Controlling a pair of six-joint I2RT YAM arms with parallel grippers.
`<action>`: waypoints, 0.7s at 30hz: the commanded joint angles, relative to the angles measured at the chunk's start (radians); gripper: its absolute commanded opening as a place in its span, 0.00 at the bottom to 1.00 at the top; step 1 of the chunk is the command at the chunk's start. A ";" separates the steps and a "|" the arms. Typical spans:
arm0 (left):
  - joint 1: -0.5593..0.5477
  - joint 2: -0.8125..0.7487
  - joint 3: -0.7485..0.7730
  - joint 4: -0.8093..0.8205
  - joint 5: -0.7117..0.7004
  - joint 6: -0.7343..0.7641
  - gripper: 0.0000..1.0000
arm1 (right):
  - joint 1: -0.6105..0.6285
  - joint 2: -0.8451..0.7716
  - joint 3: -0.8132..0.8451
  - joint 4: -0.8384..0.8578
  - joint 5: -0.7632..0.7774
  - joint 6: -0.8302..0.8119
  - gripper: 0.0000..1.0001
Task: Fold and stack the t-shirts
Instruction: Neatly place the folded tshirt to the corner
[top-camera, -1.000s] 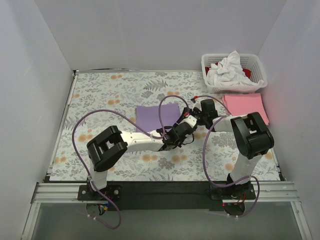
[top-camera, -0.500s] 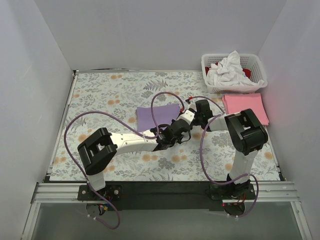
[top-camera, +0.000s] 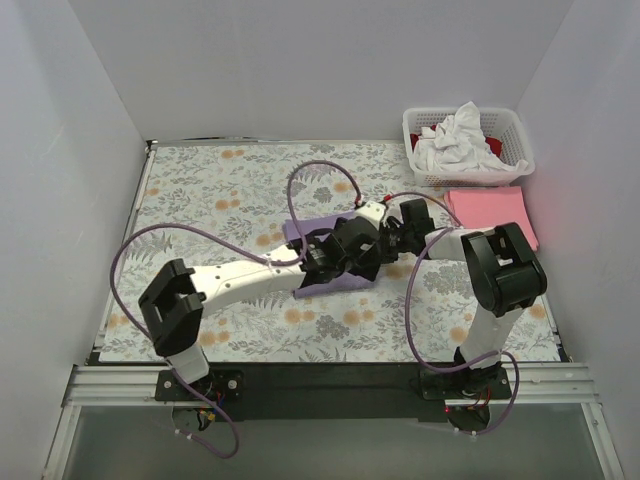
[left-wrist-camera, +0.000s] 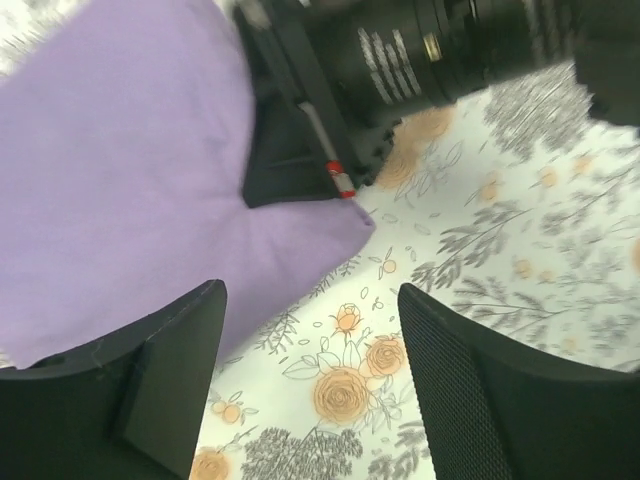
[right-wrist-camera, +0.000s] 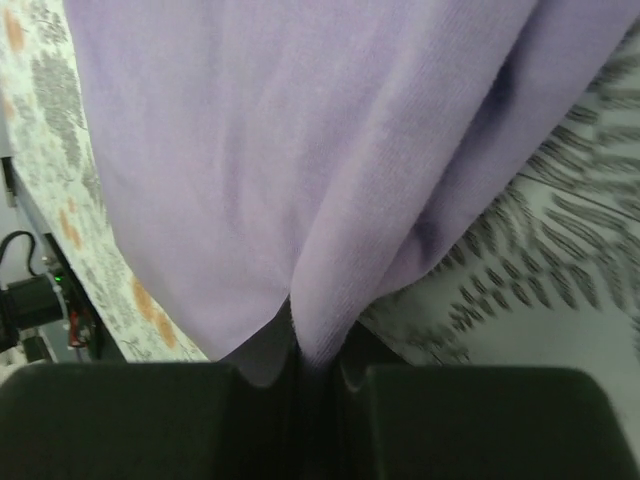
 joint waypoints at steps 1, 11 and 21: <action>0.088 -0.176 0.113 -0.154 0.048 -0.031 0.69 | -0.042 -0.079 0.054 -0.204 0.076 -0.199 0.01; 0.501 -0.389 -0.092 -0.219 0.186 -0.021 0.73 | -0.162 -0.086 0.299 -0.709 0.301 -0.450 0.01; 0.636 -0.624 -0.461 -0.089 0.096 -0.085 0.91 | -0.308 -0.110 0.475 -0.864 0.495 -0.499 0.01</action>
